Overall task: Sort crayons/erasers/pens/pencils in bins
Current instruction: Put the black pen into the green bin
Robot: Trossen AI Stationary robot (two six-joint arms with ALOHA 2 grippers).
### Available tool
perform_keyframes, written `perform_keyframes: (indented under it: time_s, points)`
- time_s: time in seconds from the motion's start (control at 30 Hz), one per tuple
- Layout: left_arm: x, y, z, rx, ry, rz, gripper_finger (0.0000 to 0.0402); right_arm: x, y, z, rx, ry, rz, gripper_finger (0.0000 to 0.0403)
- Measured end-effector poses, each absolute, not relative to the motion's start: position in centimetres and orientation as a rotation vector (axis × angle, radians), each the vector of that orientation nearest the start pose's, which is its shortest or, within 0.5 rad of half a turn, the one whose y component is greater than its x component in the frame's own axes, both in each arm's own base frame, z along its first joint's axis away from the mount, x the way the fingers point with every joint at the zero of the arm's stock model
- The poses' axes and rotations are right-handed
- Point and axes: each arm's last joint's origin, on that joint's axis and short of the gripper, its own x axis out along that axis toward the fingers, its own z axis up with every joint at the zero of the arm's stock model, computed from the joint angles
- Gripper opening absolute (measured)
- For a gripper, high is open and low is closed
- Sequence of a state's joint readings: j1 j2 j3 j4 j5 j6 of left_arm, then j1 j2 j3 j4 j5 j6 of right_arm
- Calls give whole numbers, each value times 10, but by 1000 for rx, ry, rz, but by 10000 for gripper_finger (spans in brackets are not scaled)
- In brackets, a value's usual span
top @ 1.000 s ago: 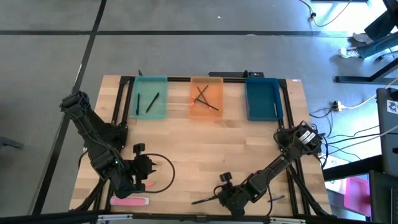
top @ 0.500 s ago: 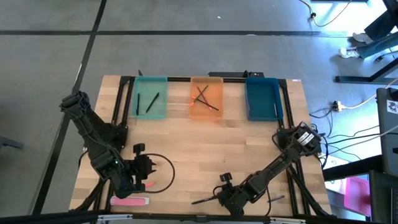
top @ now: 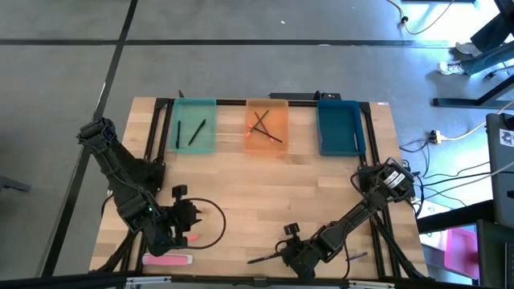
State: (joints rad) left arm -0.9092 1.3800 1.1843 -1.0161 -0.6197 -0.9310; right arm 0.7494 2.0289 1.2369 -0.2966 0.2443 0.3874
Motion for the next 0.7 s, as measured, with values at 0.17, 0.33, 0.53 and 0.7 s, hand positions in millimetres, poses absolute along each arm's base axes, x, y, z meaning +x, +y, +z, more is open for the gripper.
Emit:
perform_keyframes:
  time_s: [0.17, 0.33, 0.53, 0.7]
  points:
    - [169, -190, 288, -27, 869, 162, 94, 295, 265, 123, -169, 1024, 258, 89]
    - [169, -190, 288, -27, 869, 162, 94, 295, 265, 123, -167, 1025, 258, 68]
    - [169, -190, 288, -26, 869, 162, 94, 295, 265, 123, -152, 1021, 235, 52]
    - [169, -190, 288, -27, 869, 162, 94, 295, 264, 123, -152, 1019, 226, 44]
